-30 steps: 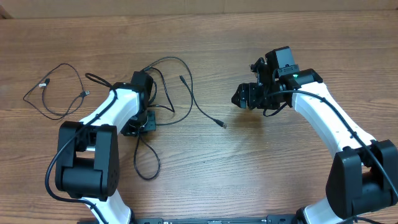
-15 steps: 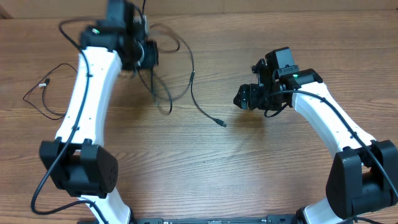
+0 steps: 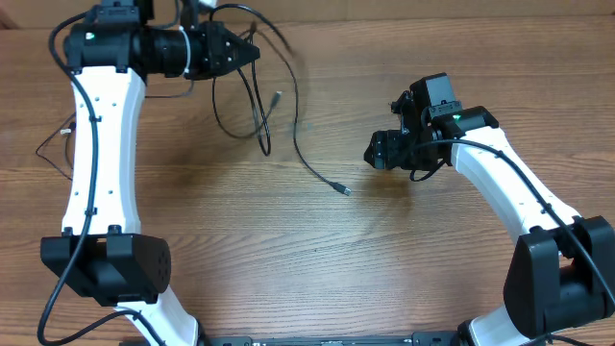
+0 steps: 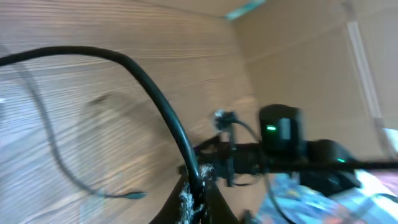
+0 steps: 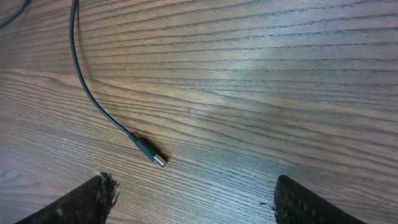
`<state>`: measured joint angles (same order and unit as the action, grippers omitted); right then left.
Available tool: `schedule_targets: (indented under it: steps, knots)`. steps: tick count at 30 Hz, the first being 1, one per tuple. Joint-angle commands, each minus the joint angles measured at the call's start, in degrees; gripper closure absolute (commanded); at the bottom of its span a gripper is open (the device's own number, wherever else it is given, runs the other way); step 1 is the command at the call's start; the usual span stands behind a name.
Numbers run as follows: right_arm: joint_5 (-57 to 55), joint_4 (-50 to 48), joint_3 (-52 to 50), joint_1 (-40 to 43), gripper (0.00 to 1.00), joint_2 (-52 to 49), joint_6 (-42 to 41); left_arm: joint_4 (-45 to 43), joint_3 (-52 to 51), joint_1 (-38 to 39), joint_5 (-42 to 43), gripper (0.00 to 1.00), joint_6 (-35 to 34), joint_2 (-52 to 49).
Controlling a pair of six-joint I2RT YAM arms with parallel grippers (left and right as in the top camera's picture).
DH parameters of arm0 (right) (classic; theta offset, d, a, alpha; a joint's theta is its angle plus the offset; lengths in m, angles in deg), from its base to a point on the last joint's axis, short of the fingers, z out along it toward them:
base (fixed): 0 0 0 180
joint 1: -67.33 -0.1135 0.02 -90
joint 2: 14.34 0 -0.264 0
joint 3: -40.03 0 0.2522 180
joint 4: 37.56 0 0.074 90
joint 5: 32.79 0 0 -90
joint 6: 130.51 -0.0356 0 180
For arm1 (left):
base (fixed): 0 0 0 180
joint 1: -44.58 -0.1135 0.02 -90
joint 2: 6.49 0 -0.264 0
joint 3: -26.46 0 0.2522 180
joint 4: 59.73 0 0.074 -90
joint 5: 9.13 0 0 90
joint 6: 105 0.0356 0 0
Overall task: Untangle cables
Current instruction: 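Pull the cable with the left gripper up and leftward off the bundle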
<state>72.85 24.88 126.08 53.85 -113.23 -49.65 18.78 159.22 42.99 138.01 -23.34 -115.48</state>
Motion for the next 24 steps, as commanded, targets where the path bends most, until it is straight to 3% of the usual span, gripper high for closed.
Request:
schedule_targets:
  steps: [1, 8, 14, 20, 24]
  knots:
    - [-0.66, -0.15, 0.39, 0.04, 0.19, 0.70, 0.26, -0.85, 1.73, -1.75, 16.31, 0.96, 2.19, 0.37]
    - [-0.66, -0.17, 0.39, 0.04, 0.19, 0.70, 0.26, -3.67, 1.73, -2.54, 33.18, 0.96, 1.92, 0.37]
    - [-0.63, -0.11, 0.42, 0.04, 0.20, 0.70, 0.24, -8.04, 1.73, -1.95, 33.42, 0.96, -1.53, 0.37]
    - [-0.66, 0.11, 0.39, 0.04, 0.20, 0.72, 0.24, -19.52, 1.73, -1.33, 33.35, 0.96, -1.64, 0.37]
    - [-0.63, 0.13, 0.39, 0.04, 0.20, 0.70, 0.24, -30.62, 1.73, -0.81, 32.00, 0.96, -10.60, 0.37]
